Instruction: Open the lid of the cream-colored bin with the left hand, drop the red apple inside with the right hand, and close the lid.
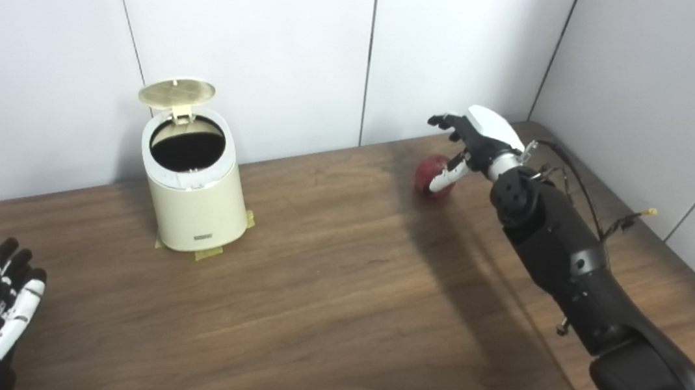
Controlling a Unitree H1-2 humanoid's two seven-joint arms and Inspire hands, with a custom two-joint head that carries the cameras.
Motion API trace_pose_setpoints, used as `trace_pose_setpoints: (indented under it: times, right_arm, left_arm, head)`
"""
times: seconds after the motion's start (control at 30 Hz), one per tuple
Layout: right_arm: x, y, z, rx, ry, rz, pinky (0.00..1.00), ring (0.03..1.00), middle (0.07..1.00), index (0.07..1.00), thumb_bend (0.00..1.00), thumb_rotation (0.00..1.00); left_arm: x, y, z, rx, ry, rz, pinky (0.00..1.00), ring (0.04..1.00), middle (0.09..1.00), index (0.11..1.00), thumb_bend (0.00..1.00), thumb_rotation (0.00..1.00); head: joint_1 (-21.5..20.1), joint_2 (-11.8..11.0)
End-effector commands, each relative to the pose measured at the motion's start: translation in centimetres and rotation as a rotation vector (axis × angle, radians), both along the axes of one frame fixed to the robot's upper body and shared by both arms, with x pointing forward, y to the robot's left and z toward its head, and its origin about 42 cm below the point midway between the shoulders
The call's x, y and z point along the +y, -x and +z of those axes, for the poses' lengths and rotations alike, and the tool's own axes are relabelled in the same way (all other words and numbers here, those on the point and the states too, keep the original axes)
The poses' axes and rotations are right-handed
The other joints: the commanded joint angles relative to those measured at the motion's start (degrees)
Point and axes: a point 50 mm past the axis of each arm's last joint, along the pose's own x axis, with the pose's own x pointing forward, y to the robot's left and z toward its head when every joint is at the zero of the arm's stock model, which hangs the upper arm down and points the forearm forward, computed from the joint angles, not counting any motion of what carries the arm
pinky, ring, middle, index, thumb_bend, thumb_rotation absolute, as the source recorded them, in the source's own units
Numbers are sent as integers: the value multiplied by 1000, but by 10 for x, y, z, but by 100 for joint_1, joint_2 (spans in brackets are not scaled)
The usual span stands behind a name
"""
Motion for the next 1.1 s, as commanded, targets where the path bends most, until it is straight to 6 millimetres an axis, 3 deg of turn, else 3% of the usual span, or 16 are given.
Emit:
trace_pose_setpoints:
  times: [0.0, 0.33, 0.47, 0.63, 1.07]
  right_arm:
    - [-2, -15, 35, -76, 41, 1, 670, 828, 859, 809, 906, 110]
    - [-4, -22, 26, -22, 83, 7, 684, 826, 841, 798, 916, 126]
    - [-6, -20, 23, -15, 86, 6, 700, 840, 848, 790, 922, 128]
    - [-8, -18, 20, 1, 123, 18, 667, 805, 826, 785, 917, 155]
    - [-18, -14, 18, 40, 130, -5, 623, 746, 788, 749, 888, 155]
  left_arm:
    - [1, -6, 20, -70, -30, -2, 1000, 988, 962, 984, 293, 336]
    - [-2, -6, 20, -74, -20, -4, 1000, 991, 965, 981, 291, 278]
    - [-1, -6, 20, -69, -23, 1, 1000, 984, 960, 975, 307, 302]
    - [0, -6, 20, -75, -35, -1, 999, 991, 970, 993, 266, 272]
    - [5, -7, 22, -87, -21, 46, 991, 974, 945, 955, 296, 265]
  head:
    - [4, 11]
    - [24, 27]
    - [24, 24]
    - [29, 21]
    - [54, 79]
